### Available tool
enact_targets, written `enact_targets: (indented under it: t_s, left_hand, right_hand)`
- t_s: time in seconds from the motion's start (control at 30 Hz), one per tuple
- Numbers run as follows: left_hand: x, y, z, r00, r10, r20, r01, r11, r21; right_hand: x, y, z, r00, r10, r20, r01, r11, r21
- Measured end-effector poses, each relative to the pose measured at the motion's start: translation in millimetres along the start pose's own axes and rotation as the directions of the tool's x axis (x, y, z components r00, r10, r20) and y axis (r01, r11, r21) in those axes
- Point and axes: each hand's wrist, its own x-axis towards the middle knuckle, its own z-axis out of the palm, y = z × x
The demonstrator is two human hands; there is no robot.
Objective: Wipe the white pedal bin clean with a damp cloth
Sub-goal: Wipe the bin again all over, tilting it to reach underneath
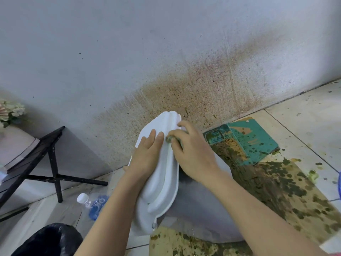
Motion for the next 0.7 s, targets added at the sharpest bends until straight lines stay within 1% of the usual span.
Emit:
enact_targets:
  t_s: [0.07,0.13,0.2,0.27,0.4,0.53,0.6,0.7]
  left_hand:
    - [1.0,-7.1,-9.4,1.000,-0.020,0.023,0.022,0.995,-0.094]
    - [2.1,-14.6,-17.8,0.997,-0.069,0.037,0.073,0.986,-0.151]
    - [4.7,-22.2,-23.8,0.994,-0.106,0.017,0.107,0.979,-0.174]
    - [6.9,-26.8,-26.5,0.992,-0.123,0.000,0.121,0.976,-0.182]
    - [9.4,-32.5,-27.7,0.994,-0.113,-0.001,0.111,0.979,-0.172]
    - [5.7,-35.7,-29.7,0.984,-0.176,0.021,0.176,0.958,-0.224]
    - [3.4,-35.9,-29.1,0.983,-0.185,0.010,0.182,0.958,-0.220]
    - [4.4,-33.1,-25.5,0.988,-0.157,-0.005,0.153,0.967,-0.202]
  right_hand:
    - [29.2,1.1,12.4,0.999,0.023,0.044,-0.020,0.997,-0.070]
    - [51.6,-0.1,23.6,0.996,0.039,0.086,-0.026,0.990,-0.139]
    - [63.3,-2.9,32.0,0.992,0.016,0.124,0.008,0.982,-0.189]
    - [58.4,-7.2,36.5,0.992,-0.031,0.125,0.055,0.980,-0.191]
    - [-2.1,-19.0,38.6,0.985,-0.147,0.086,0.150,0.988,-0.026]
    - [-69.6,-39.8,31.4,0.974,-0.205,0.093,0.196,0.976,0.092]
    - [-90.9,-49.2,27.6,0.962,-0.251,0.105,0.244,0.967,0.070]
    - [-105.5,-54.3,25.8,0.931,-0.331,0.154,0.340,0.940,-0.036]
